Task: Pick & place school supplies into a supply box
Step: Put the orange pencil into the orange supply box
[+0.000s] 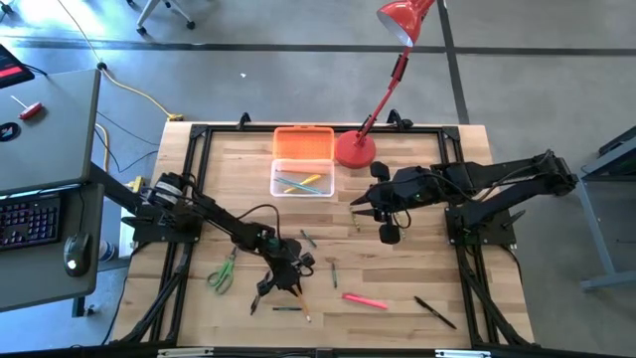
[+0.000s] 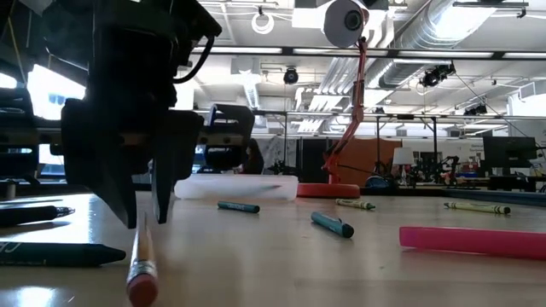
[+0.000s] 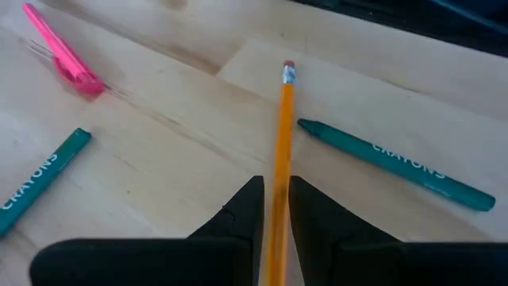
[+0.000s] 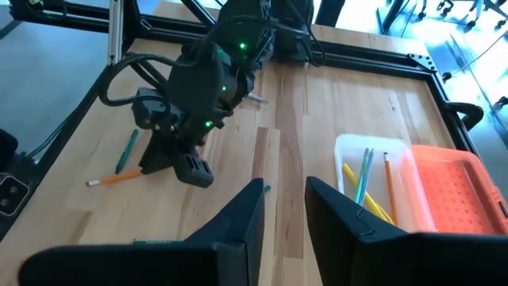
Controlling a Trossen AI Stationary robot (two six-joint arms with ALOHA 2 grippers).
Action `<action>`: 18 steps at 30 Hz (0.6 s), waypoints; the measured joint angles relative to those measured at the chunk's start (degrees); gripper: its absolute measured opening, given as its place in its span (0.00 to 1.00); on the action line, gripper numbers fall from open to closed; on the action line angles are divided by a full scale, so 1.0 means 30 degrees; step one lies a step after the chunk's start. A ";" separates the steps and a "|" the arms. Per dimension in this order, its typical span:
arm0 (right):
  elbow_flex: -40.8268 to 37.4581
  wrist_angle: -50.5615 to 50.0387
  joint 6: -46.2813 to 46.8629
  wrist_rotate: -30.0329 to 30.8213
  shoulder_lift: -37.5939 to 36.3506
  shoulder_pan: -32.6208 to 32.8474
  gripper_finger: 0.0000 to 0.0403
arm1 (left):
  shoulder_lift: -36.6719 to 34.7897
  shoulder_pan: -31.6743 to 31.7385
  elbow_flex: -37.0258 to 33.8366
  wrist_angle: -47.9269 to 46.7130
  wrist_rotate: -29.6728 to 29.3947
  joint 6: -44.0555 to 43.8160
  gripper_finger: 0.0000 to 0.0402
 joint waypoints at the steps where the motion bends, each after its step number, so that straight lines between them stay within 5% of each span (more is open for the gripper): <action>1: 0.0000 -0.0004 0.0000 0.0000 0.0000 0.0000 0.18 | 0.0000 0.0000 0.0000 0.0007 0.0058 -0.0071 0.23; 18: 0.0000 0.0231 0.0000 0.0000 0.0000 0.0007 0.18 | 0.2220 0.0222 0.0036 0.3077 0.1292 0.0263 0.19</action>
